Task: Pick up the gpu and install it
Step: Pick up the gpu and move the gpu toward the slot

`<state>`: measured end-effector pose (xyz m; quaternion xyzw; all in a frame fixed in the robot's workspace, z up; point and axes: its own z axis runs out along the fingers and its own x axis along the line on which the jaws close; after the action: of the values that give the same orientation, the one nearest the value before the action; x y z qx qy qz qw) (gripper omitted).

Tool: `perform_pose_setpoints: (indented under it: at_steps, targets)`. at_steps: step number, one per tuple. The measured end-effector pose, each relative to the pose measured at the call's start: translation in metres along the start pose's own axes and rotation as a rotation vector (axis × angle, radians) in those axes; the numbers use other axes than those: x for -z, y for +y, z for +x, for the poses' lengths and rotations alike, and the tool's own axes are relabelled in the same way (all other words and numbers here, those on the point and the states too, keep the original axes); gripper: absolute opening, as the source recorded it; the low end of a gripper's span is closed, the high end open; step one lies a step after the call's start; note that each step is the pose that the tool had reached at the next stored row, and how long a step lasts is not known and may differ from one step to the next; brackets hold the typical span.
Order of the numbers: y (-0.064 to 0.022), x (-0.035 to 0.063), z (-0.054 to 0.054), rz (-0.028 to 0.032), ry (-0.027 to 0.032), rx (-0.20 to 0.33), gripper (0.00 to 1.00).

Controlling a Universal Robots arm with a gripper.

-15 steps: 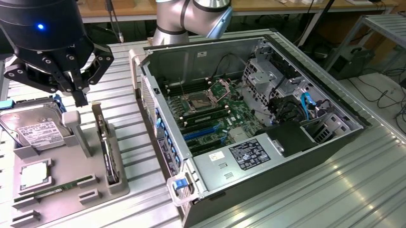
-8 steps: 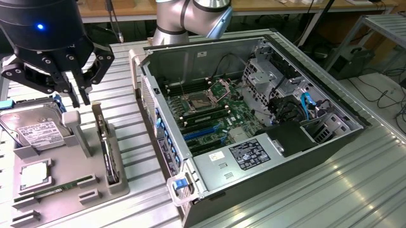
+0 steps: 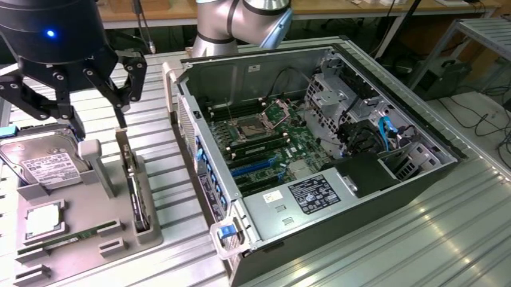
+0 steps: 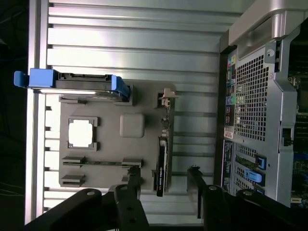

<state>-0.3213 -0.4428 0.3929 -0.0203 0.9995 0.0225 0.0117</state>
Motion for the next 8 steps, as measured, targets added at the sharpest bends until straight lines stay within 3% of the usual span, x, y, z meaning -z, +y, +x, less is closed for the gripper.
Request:
perform_pose_setpoints:
  at_steps: [4,8]
  targets:
    - [0.0005,-0.0065,0.0,0.0002,0.0029,-0.013,0.66]
    - [0.0001,-0.0134,0.0,0.0004,0.003,-0.023,0.66]
